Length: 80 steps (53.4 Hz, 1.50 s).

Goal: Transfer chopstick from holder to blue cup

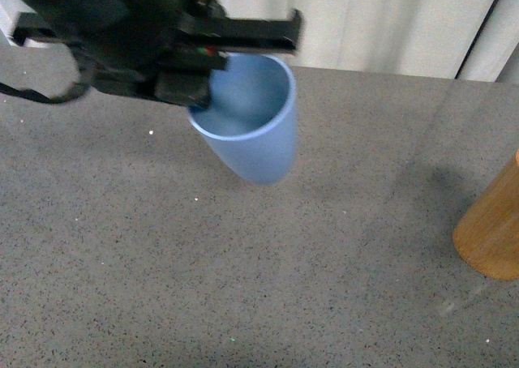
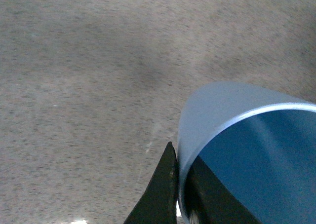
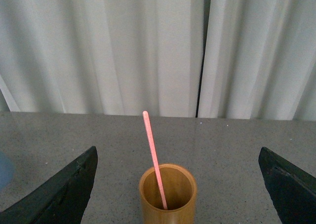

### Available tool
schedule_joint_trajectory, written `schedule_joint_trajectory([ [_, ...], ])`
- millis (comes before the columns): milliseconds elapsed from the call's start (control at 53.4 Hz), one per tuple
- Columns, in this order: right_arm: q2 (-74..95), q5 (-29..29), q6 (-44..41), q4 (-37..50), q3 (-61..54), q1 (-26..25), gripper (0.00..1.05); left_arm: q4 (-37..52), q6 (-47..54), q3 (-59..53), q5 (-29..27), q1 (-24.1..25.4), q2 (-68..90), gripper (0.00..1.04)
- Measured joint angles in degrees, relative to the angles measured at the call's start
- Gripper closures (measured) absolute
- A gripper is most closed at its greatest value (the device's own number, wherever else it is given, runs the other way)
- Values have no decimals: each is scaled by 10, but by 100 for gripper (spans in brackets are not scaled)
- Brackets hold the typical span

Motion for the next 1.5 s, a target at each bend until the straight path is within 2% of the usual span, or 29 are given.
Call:
schedule_joint_trajectory([
  [56,0,0,0,0,0,0,10,8,-9,0,-5,-37,12,101],
  [225,0,0,0,0,0,0,10,37,-32,0,-31,-103,62,101],
  [618,0,0,0,0,0,0,10,59,-51,35,-78,-120,165,101],
  [712,0,0,0,0,0,0,10,59,-54,35,-77,-119,166,88],
  [806,0,0,0,0,0,0,10,59,-58,35,-69,-112,164,67],
  [956,0,0,0,0,0,0,10,48,-59,35,-62,-97,142,45],
  [974,0,0,0,0,0,0,10,44,-59,35,-60,-92,131,40],
  [1199,0,0,0,0,0,0,10,37,-57,22,-42,-48,31,6],
  [1311,0,0,0,0,0,0,10,84,-54,-28,-47,-16,-49,8],
  [1424,0,0,0,0,0,0,10,249,1,-173,-148,42,-209,7],
  [1499,0,0,0,0,0,0,10,320,33,-263,-165,80,-302,7],
])
